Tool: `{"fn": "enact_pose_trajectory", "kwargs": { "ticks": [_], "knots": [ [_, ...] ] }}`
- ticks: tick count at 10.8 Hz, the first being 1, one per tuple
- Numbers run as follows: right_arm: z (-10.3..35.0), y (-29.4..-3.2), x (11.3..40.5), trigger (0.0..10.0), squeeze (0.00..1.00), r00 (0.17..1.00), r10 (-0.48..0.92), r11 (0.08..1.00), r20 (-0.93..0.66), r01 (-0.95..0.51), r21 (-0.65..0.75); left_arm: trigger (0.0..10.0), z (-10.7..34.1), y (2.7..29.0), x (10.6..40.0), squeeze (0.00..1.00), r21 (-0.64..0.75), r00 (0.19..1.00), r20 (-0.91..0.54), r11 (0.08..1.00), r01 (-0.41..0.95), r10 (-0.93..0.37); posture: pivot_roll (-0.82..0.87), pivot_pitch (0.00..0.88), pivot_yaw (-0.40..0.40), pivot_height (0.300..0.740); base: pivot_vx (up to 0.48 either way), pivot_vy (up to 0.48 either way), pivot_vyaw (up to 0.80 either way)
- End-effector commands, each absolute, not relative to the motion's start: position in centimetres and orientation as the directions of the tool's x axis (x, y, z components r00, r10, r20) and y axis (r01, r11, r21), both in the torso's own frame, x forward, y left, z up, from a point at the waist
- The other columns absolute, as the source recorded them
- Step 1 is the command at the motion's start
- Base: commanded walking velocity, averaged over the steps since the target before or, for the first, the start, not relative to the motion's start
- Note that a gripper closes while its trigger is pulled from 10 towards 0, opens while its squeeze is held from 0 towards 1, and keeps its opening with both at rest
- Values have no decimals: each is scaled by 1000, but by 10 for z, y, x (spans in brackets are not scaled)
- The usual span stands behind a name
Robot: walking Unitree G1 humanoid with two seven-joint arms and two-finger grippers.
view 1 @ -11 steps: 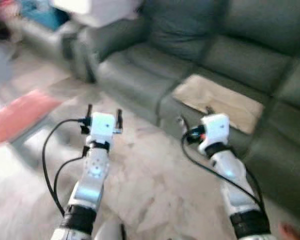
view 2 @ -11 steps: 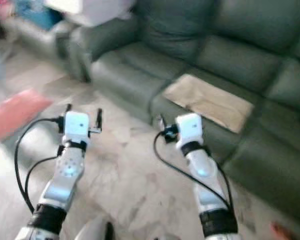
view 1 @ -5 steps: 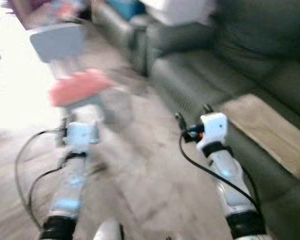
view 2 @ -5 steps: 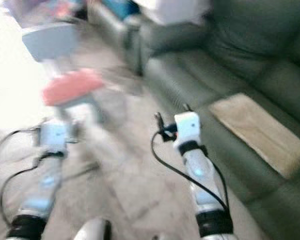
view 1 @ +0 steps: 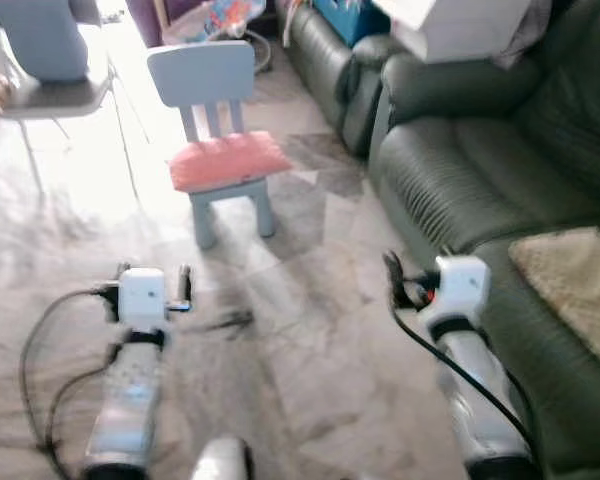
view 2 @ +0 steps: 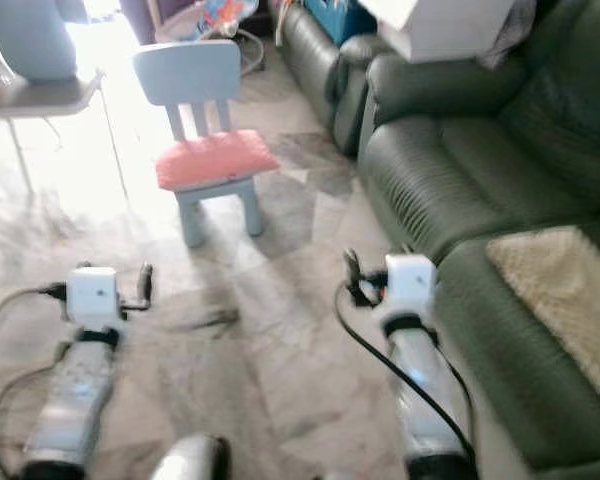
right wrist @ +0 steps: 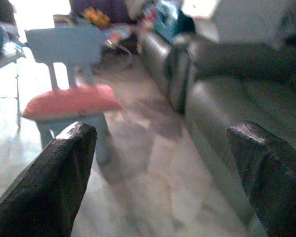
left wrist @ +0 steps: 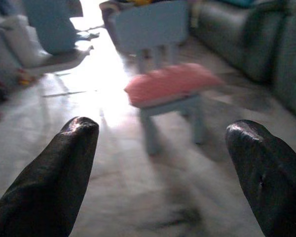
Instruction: Move the pillow to the sofa
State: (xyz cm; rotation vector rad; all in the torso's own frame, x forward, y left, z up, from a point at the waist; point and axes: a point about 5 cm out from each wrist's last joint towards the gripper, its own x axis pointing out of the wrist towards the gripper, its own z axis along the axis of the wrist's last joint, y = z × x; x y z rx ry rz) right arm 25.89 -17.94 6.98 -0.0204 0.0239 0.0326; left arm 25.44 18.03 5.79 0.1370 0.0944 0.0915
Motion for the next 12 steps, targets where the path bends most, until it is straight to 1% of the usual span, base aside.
{"fn": "enact_pose_trajectory", "kwargs": {
  "ticks": [1,2,3,5,7,8,9,10,11,12],
  "knots": [
    [66,-182,258,10000,0,999,8,1000,-45,-8,-1,10000,54,179,254,0,129,991,-115,990,-56,71,-25,88,-33,740,0,0,0],
    [68,-179,258,10000,0,999,24,999,-34,-23,22,10000,55,177,254,0,80,993,-118,997,-10,20,-25,90,-31,740,0,0,0],
    [71,-176,260,10000,0,999,44,999,-24,-44,27,10000,58,175,256,0,67,995,-102,998,9,-2,-26,92,-30,740,304,0,775],
    [74,-177,263,10000,0,999,46,999,-16,-46,22,10000,60,174,259,0,64,996,-92,998,2,4,-27,92,-33,740,390,0,759],
    [76,-177,266,10000,0,999,49,999,-11,-49,-5,10000,61,175,259,0,60,996,-88,998,4,1,-27,96,-36,740,480,0,0],
    [76,-178,267,10000,0,999,31,999,-18,-32,-23,10000,60,178,260,0,91,995,-94,996,-15,24,-27,99,-35,740,469,0,0],
    [75,-182,268,10000,0,999,-21,997,-30,19,-80,10000,61,180,261,0,88,995,-94,996,-23,31,-27,100,-35,740,469,0,0],
    [74,-183,269,10000,0,999,-39,992,-37,35,-122,10000,61,180,261,0,88,995,-92,996,-24,32,-28,102,-35,740,469,0,0],
    [72,-179,270,10000,0,999,-10,997,-31,7,-75,10000,62,180,262,0,94,995,-87,995,-32,40,-29,102,-36,740,469,0,0],
    [75,-173,269,10000,0,999,47,995,-16,-48,-84,10000,62,182,263,0,108,994,-84,993,-54,64,-29,103,-37,740,458,0,0]
  ]
}}
